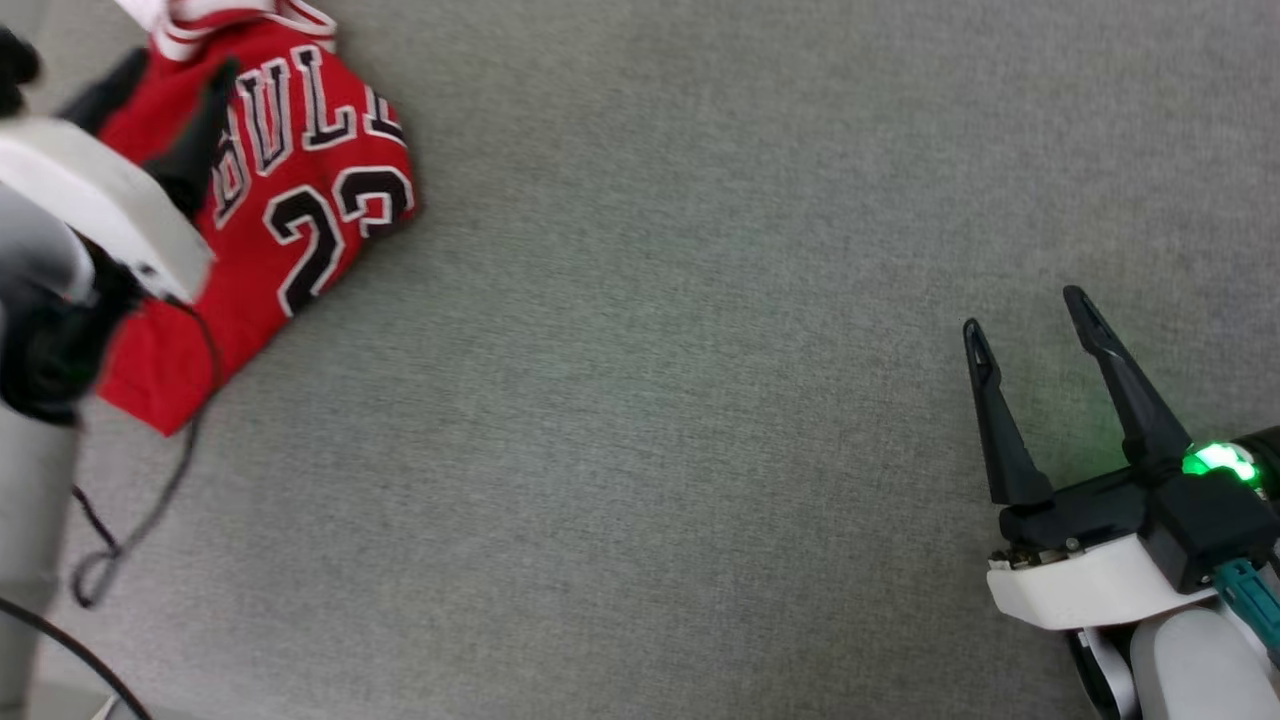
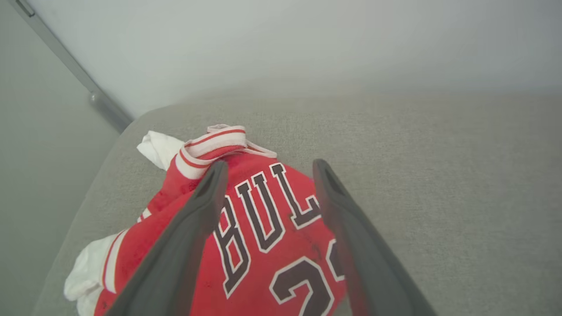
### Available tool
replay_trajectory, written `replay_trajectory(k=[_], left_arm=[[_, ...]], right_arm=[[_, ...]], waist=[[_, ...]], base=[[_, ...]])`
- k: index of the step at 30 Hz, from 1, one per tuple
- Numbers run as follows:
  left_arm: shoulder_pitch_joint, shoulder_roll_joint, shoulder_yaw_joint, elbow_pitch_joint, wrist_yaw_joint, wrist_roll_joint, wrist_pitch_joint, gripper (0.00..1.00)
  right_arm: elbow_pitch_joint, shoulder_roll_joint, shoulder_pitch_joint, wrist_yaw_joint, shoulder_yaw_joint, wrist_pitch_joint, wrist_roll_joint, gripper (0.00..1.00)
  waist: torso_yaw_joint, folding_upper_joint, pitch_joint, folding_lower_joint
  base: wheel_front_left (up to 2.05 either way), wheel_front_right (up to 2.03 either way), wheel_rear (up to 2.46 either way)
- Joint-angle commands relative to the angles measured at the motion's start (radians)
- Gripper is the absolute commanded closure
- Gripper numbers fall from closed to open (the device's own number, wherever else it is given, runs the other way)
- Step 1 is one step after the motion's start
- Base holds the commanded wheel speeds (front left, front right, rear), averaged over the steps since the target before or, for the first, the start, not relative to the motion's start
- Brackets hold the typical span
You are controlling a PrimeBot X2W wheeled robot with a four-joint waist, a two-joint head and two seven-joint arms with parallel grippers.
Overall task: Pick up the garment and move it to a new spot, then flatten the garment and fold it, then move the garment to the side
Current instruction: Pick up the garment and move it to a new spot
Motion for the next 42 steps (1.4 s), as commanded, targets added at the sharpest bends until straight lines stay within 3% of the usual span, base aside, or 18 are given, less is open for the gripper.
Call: replay_trajectory(k=[1, 9, 13, 19, 20, 21, 26, 35, 42], left_arm=[[-0.069, 0.046, -0.021, 0.03, 0.0, -0.051, 0.102, 0.0], [-0.241, 0.18, -0.079, 0.153, 0.0, -0.247, 0.432, 0.0], [-0.273, 0.193, -0.105, 0.207, 0.0, -0.286, 0.519, 0.0], [-0.273, 0.172, -0.173, 0.254, 0.0, -0.315, 0.562, 0.0], [-0.267, 0.169, -0.188, 0.26, 0.0, -0.319, 0.566, 0.24], [-0.263, 0.167, -0.199, 0.265, 0.0, -0.323, 0.561, 1.0], [-0.239, 0.168, -0.242, 0.28, -0.001, -0.35, 0.485, 1.0], [-0.229, 0.241, -0.283, 0.221, 0.0, -0.325, 0.139, 1.0], [-0.198, 0.261, -0.339, 0.12, 0.0, -0.31, -0.021, 1.0]], right_arm=[[-0.017, -0.004, -0.021, 0.0, -0.004, -0.002, -0.005, 0.0], [-0.061, 0.002, -0.039, 0.0, -0.024, -0.002, -0.018, 0.0], [-0.069, 0.003, -0.039, -0.001, -0.03, -0.001, -0.018, 0.0], [-0.066, 0.004, -0.043, -0.001, -0.03, 0.002, -0.027, 0.0], [-0.065, 0.004, -0.044, -0.001, -0.028, 0.002, -0.028, 0.0], [-0.063, 0.004, -0.046, -0.001, -0.025, 0.002, -0.031, 0.0], [-0.05, 0.007, -0.062, -0.001, -0.008, 0.001, -0.032, 0.0], [-0.004, 0.034, -0.052, 0.0, 0.003, -0.002, -0.012, 0.0], [0.032, 0.055, -0.03, 0.0, 0.004, -0.002, 0.001, 0.0]], waist=[[-0.048, 0.0, 0.073, -0.0003], [-0.096, 0.0, 0.157, -0.0003], [-0.108, 0.0, 0.183, -0.0003], [-0.113, 0.0, 0.208, -0.0003], [-0.112, 0.0, 0.21, -0.0003], [-0.112, 0.0, 0.212, -0.0003], [-0.113, 0.0, 0.179, -0.0003], [-0.124, 0.0, -0.005, -0.0003], [-0.127, 0.0, -0.133, -0.0003]], base=[[0.0, 0.0, 0.0], [0.0, 0.0, 0.0], [0.0, 0.0, 0.0], [0.0, 0.0, 0.0], [0.0, 0.0, 0.0], [0.0, 0.0, 0.0], [0.0, 0.0, 0.0], [0.0, 0.0, 0.0], [0.0, 0.0, 0.0]])
